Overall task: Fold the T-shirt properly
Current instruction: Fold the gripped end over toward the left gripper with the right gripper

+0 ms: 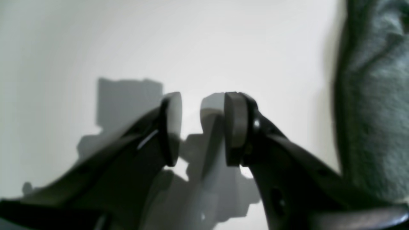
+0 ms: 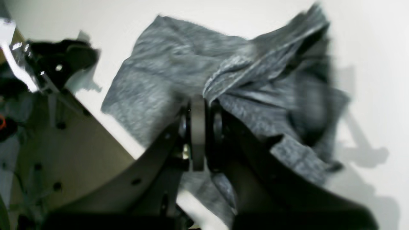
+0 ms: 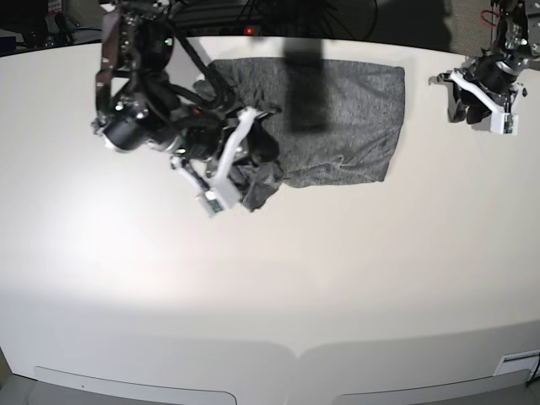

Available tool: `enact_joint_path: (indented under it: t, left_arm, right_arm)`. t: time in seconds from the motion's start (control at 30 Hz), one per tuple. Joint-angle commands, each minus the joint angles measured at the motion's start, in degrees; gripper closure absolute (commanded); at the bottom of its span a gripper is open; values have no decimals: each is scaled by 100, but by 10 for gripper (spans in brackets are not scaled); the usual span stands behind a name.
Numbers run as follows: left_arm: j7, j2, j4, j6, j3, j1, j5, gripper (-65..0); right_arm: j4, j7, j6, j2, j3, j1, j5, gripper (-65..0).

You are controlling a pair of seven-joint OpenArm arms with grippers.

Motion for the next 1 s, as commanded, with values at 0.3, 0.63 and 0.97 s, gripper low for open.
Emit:
enact_joint_path:
  t: [0.3, 0.63, 0.97]
  left_arm:
    - [245, 404, 15, -857, 13, 46, -92, -215]
    - [361, 404, 15, -1112, 101, 44, -470, -215]
    - [271, 404, 15, -1112, 433, 26, -468, -215]
  right_arm:
    - [96, 697, -337, -973, -1408, 63, -850, 0]
    - [-492, 2090, -811, -973, -2409, 63, -1193, 0]
    - [-1902, 2879, -804, -973, -2739, 723, -896, 0]
